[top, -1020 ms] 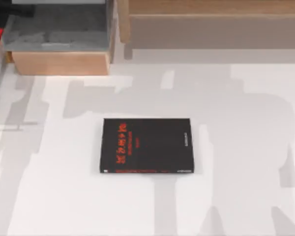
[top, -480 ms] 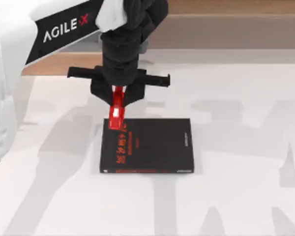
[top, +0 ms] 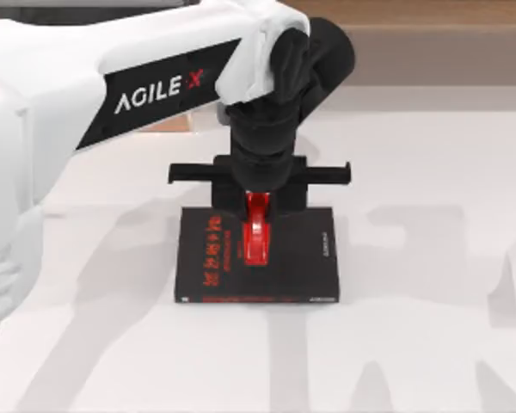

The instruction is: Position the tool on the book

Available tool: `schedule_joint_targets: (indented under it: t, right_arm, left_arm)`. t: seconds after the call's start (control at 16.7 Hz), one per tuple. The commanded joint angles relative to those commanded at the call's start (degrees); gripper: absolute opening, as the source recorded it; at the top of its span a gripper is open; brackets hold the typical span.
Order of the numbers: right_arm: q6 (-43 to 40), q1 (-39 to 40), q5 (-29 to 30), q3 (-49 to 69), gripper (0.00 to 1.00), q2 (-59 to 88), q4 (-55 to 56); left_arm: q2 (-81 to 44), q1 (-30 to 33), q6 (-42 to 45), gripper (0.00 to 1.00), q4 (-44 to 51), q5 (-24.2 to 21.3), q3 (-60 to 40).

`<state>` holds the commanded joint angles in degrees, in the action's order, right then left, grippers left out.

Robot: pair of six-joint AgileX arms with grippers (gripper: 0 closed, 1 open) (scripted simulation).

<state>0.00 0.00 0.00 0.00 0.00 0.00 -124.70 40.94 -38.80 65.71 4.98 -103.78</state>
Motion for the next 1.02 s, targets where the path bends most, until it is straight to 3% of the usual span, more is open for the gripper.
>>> schedule_joint_targets:
  t: [0.96, 1.02]
  right_arm:
    - [0.00, 0.00, 0.00, 0.00, 1.00, 0.00, 0.00]
    - [0.00, 0.00, 0.00, 0.00, 1.00, 0.00, 0.00]
  left_arm:
    - [-1.53, -0.35, 0.37, 0.00, -5.96, -0.04, 4.40]
    - [-1.53, -0.35, 0.37, 0.08, -5.96, -0.04, 4.40]
